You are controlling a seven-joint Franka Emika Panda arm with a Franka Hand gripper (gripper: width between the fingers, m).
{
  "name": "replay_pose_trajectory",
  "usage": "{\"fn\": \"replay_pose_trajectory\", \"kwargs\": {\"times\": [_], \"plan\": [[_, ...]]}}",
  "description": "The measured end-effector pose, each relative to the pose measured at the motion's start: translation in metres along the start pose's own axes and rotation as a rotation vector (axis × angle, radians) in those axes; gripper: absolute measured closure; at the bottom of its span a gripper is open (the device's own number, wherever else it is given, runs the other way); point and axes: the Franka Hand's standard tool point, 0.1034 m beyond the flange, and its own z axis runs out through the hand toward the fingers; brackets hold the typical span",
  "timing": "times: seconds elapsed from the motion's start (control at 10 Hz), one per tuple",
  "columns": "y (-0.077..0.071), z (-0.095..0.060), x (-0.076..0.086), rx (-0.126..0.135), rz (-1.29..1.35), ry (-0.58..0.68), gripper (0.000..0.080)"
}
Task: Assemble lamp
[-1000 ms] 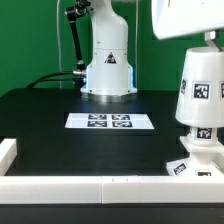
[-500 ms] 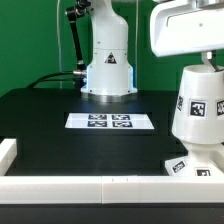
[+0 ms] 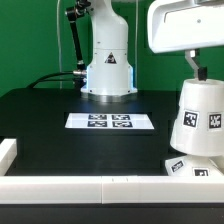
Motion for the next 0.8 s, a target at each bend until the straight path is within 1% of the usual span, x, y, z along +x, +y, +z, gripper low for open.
{"fn": "replay_pose_trajectory", "kwargs": {"times": [0.1, 0.2, 0.3, 0.4, 0.5, 0.6, 0.7, 0.8], "plan": [[0.002, -0.002, 0.000, -0.005, 0.003, -0.010, 0.0164], [0.005, -0.007, 0.000, -0.020, 0.009, -0.042, 0.0113], [0.005, -0.011, -0.002, -0.047, 0.018, -0.093, 0.0104], [-0.001, -0.014, 0.000, -0.076, 0.029, -0.145, 0.0104], [-0.011, -0.009, 0.004, -0.097, 0.061, -0.171, 0.0104], [-0.018, 0.000, 0.004, -0.106, 0.075, -0.176, 0.0101], [-0.018, 0.004, 0.004, -0.102, 0.056, -0.169, 0.0101], [-0.017, 0.004, 0.005, -0.101, 0.057, -0.169, 0.0101]]}}
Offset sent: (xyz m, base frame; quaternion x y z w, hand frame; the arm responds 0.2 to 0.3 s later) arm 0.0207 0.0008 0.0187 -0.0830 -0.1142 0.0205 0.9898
